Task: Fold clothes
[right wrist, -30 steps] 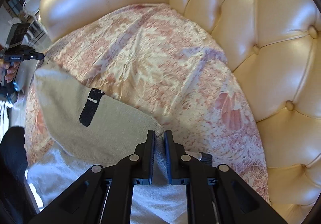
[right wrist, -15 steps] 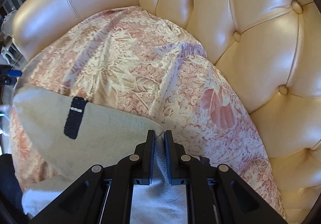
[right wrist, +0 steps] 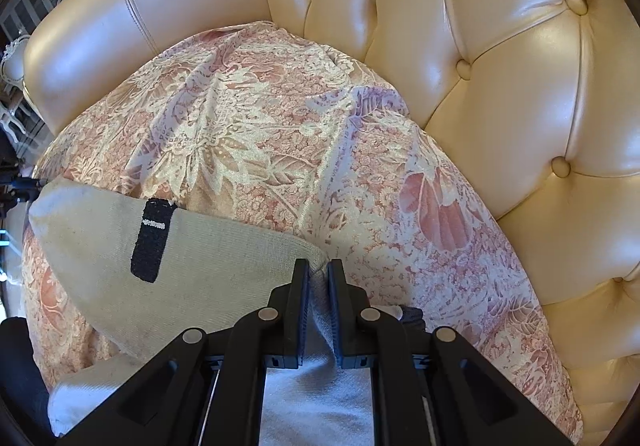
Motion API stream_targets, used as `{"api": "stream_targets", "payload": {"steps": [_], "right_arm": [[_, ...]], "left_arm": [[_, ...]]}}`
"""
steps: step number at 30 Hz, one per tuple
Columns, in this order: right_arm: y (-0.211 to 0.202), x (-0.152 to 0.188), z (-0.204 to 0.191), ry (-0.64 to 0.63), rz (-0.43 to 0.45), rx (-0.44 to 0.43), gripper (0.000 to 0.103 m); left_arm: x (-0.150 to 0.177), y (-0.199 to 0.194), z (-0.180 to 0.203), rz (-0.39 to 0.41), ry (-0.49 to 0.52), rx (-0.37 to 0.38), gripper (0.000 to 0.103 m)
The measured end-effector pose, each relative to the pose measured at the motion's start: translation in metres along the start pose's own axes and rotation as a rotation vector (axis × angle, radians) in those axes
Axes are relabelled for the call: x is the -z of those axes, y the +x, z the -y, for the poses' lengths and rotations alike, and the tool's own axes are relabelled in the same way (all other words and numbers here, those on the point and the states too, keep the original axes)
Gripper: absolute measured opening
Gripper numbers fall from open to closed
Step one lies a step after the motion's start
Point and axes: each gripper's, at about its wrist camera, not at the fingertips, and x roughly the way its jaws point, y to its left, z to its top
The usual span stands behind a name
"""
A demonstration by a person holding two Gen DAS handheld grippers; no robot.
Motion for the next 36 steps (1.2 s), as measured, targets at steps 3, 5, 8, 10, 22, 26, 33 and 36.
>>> {"api": "stream_targets", "payload": {"steps": [3,5,8,10,22,26,33,36], "right_arm": [[-0.003,0.001,-0.002,-0.001,0.008,0.005,0.009],[-0.006,0.002,-0.003,0.004,0.014,0.005,0.009],[-0.01,0.005,-0.002,0.013,0.025,-0.003,0.009],[-0.011,0.006,-0.001,0.022,0.032,-0.005,0.009],[0.019,0.008,-0.003,0.143,0.064,0.031,0.01],[0.026,0.007,-0.01,0.133,0.069,0.081,0.018],[-0.036,0.017,0.018,0.248,0.2,0.108,0.103],[-0.101,0.048,0.035,0.339,0.303,0.204,0.103]], "left_arm": [[0.001,-0.004,-0.001,0.013,-0.002,0.001,0.008],[0.0,-0.01,-0.004,0.034,-0.016,-0.004,0.007],[-0.005,-0.019,-0.011,0.056,-0.037,0.004,0.007],[-0.012,-0.025,-0.014,0.069,-0.042,0.004,0.007],[-0.022,-0.017,-0.052,0.044,-0.235,-0.018,0.007],[-0.016,-0.002,-0.059,0.012,-0.292,-0.032,0.008],[-0.007,-0.012,-0.065,0.044,-0.348,-0.115,0.049],[0.004,-0.035,-0.072,0.091,-0.417,-0.08,0.049]]}}
